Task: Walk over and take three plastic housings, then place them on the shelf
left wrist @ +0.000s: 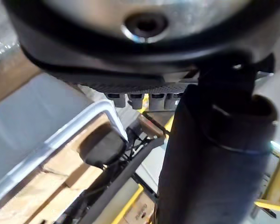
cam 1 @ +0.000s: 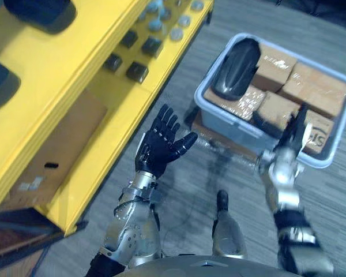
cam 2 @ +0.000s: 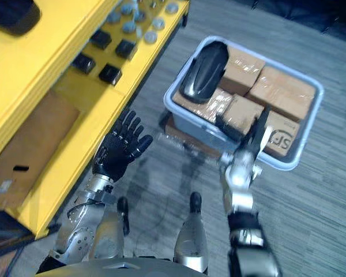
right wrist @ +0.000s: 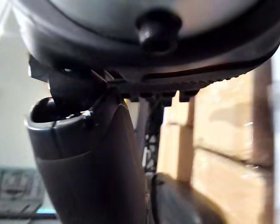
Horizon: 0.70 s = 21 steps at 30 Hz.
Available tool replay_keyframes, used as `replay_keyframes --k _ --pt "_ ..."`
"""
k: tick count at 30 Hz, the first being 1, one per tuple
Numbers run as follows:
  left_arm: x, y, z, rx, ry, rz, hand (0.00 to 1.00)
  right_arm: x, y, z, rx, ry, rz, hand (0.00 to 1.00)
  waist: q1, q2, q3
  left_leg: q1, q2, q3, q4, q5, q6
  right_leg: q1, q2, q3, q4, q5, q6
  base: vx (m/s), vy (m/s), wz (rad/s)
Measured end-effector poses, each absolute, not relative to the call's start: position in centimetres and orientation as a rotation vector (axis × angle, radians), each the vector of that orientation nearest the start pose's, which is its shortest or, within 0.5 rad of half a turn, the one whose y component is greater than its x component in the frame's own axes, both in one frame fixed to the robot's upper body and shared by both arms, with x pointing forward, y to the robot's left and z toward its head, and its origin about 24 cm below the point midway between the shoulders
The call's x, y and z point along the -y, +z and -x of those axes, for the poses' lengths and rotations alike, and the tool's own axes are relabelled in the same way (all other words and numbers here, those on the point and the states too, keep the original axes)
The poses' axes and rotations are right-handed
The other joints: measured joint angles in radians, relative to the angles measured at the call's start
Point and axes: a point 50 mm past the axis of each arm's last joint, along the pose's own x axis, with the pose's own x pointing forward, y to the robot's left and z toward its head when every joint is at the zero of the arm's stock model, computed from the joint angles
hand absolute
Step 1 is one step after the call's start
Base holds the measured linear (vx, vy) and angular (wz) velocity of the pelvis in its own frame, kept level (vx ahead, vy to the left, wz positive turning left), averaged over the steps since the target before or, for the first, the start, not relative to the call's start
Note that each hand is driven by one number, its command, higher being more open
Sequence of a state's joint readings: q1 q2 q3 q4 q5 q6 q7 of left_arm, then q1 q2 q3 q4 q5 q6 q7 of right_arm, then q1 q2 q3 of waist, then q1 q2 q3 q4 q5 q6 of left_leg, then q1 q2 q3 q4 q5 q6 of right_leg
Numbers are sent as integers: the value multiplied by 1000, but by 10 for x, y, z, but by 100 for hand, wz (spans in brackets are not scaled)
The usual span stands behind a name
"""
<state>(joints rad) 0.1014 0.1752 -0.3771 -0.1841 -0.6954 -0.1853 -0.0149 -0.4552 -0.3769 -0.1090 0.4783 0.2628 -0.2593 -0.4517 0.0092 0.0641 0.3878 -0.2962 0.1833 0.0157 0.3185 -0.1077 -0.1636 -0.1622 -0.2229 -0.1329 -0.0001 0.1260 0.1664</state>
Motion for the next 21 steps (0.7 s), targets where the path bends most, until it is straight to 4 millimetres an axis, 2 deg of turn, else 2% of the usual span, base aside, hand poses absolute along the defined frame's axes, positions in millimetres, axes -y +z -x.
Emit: replay_keyframes --k 1,4,5,6,7,8,9,11,13,18,21 --pt "-98 64 -223 98 -335 594 100 271 141 -336 353 -584 31 100 19 8 8 -18 -1 -8 -2 9 0 -13 0 -6 -4 8 0 -65 -10 19" --pt "-89 60 -235 73 -354 583 100 281 201 -362 449 -589 107 100 50 37 26 -69 -7 -36 0 25 2 -45 0 -32 0 19 -2 -59 -2 23" --pt "-87 59 -236 68 -360 582 100 281 210 -365 459 -586 111 100 55 42 28 -82 -10 -42 3 29 3 -53 -1 -36 0 20 -2 -49 12 20" --pt "-82 56 -240 55 -371 578 100 285 225 -370 468 -596 134 100 70 58 36 -107 -13 -55 12 32 4 -67 -1 -46 3 24 -1 -37 14 20" --pt "-78 56 -242 50 -378 582 100 289 231 -372 464 -608 150 100 76 66 40 -119 -15 -61 15 34 4 -73 -3 -52 6 25 -1 -35 21 28" --pt "-72 54 -247 35 -392 579 100 297 240 -375 445 -642 168 100 92 86 49 -136 -19 -75 24 37 5 -84 -5 -64 19 25 -1 -24 19 25" --pt "-64 51 -249 15 -406 584 100 305 243 -376 416 -688 172 100 113 99 57 -145 -21 -84 27 39 6 -88 -5 -74 24 25 -1 -19 16 23" --pt "-61 46 -249 -8 -397 595 100 312 242 -377 364 -743 151 100 132 111 62 -158 -25 -94 27 43 8 -100 -8 -84 32 25 -1 4 5 16" --pt "-56 37 -249 -52 -390 591 100 324 248 -375 320 -830 136 100 145 138 74 -169 -36 -105 30 47 14 -109 -20 -106 52 25 -1 14 16 17" --pt "-55 19 -249 -131 -349 592 100 350 274 -364 274 -993 208 100 174 167 91 -193 -48 -109 51 46 17 -132 -32 -115 75 25 -1 -10 7 3" --pt "-57 11 -244 -148 -330 596 100 364 276 -354 247 -1100 218 100 180 169 89 -217 -53 -118 68 45 19 -142 -36 -130 80 24 -1 -38 -4 6"
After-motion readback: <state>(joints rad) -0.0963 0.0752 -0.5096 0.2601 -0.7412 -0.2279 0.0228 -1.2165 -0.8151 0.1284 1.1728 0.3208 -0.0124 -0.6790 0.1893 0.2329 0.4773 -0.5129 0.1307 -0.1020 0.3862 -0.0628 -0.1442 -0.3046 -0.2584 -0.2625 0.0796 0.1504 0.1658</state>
